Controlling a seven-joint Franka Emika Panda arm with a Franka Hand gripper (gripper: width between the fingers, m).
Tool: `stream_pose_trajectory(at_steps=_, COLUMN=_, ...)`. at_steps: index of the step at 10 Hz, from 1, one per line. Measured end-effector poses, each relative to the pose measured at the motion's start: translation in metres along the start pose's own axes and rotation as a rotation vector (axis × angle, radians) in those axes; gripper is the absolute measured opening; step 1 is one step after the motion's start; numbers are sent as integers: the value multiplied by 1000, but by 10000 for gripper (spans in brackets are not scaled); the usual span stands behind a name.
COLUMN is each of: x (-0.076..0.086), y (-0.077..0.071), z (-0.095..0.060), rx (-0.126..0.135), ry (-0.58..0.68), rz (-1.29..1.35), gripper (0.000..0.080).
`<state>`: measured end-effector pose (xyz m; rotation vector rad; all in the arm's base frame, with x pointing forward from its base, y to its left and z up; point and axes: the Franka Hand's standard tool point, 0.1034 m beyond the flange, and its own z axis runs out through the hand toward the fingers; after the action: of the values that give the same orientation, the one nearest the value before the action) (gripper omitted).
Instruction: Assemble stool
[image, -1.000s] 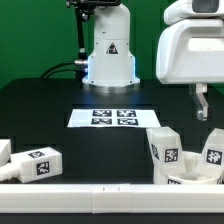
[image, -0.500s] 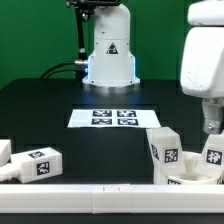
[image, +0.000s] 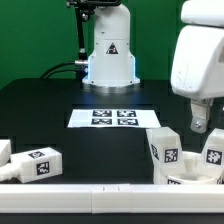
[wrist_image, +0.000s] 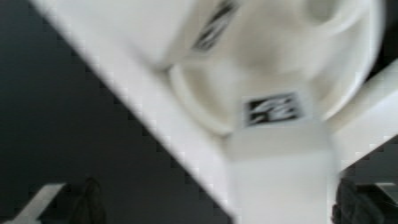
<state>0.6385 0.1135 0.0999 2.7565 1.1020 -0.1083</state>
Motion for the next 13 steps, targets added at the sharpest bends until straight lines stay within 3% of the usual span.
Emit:
stream_pose_trajectory(at_steps=2, x=5, y=-15, z=3, rx=6, ry=12, rz=8, gripper=649)
stream_pose_trajectory(at_steps=6, x=1, y=-11, z=21, rx=0, ry=12, rz=19, gripper=649)
stream_pose_trajectory(at_steps=7, x=4, y=-11, z=30, rx=-14, ry=32, rz=26, gripper=649)
stream_pose_trajectory(at_steps=10, x=4, y=-10, z=33, rx=-20, ry=44, rz=64, gripper=621)
stream_pose_trajectory(at_steps=11, x=4, y=-9, z=33, rx=-20, ry=44, rz=71, gripper=438)
stream_pose_trajectory(at_steps=12, x=4, y=-9, z=33, rx=-17, ry=46, rz=149, gripper=438)
stream_pose_trajectory(at_steps=13, x=4, y=-9, z=33, rx=-15, ry=47, rz=240, gripper=334)
